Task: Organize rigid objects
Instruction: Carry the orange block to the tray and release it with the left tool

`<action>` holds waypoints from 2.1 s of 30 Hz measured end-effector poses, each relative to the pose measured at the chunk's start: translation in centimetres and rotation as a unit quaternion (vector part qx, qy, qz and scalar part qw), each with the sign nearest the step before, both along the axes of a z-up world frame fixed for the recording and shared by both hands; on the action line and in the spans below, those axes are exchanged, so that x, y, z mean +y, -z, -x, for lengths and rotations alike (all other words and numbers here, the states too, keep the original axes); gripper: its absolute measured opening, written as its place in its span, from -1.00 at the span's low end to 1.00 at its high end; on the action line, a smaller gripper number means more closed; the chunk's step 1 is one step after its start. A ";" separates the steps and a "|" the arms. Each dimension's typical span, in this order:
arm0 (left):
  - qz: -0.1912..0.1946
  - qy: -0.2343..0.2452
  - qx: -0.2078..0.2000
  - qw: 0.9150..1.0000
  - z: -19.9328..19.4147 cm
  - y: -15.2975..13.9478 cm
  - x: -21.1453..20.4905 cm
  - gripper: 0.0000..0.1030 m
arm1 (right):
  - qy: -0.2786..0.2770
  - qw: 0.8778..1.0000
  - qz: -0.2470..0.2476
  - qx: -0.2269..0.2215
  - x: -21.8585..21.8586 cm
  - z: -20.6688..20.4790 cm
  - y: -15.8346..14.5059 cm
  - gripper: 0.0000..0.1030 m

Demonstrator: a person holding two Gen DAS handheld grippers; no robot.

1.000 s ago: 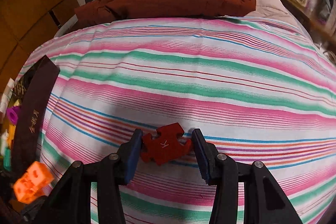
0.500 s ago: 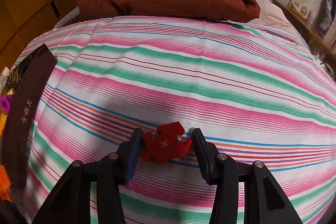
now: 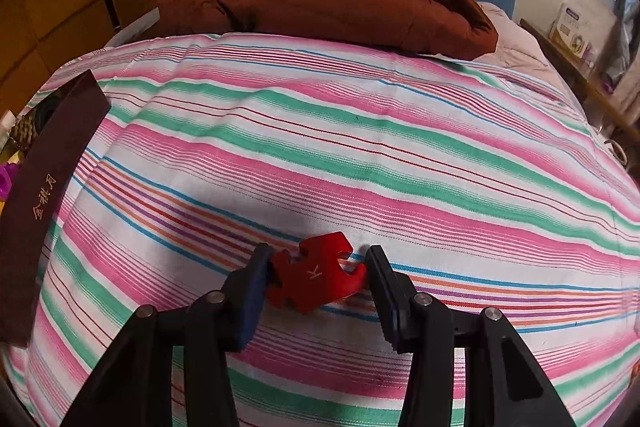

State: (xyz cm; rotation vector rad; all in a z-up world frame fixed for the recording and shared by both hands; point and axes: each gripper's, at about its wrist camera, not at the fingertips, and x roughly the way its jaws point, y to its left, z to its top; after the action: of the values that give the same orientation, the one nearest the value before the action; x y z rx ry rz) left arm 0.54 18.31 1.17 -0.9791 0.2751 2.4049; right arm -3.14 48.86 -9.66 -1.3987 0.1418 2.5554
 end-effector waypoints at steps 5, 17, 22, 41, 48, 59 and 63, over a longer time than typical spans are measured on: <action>-0.020 -0.045 -0.026 0.998 1.7 0.5 -4.1 -0.65 | 0.000 1.000 -0.011 0.001 -0.2 0.0 0.1 -0.05; -0.011 -0.187 -0.030 0.982 5.3 1.8 -15.1 -0.65 | -0.001 1.000 -0.019 -0.004 -0.6 0.1 0.0 -0.05; -0.028 -0.196 -0.032 0.980 6.6 1.3 -15.2 -0.65 | 0.000 1.000 -0.018 -0.004 -0.7 0.0 -0.1 -0.05; 0.033 -0.105 -0.010 0.994 8.9 2.0 -6.3 -0.65 | -0.001 1.000 -0.023 -0.009 -0.5 0.4 0.1 -0.06; 0.042 -0.093 -0.044 0.994 11.3 3.8 -5.5 -0.65 | -0.002 1.000 -0.025 -0.011 -1.0 0.3 0.0 -0.06; 0.011 -0.123 -0.164 0.979 16.2 8.7 -8.4 -0.65 | -0.003 1.000 -0.025 -0.013 -0.7 0.5 -0.1 -0.06; -0.021 -0.137 -0.188 0.972 16.8 9.3 -10.2 -0.60 | -0.003 1.000 -0.024 -0.013 -0.5 0.6 -0.1 -0.06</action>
State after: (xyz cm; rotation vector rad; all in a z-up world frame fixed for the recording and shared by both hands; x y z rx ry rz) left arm -16.21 8.07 -8.16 -1.5070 -0.0534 2.3841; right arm -3.69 48.32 -9.59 -1.4166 0.0720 2.5259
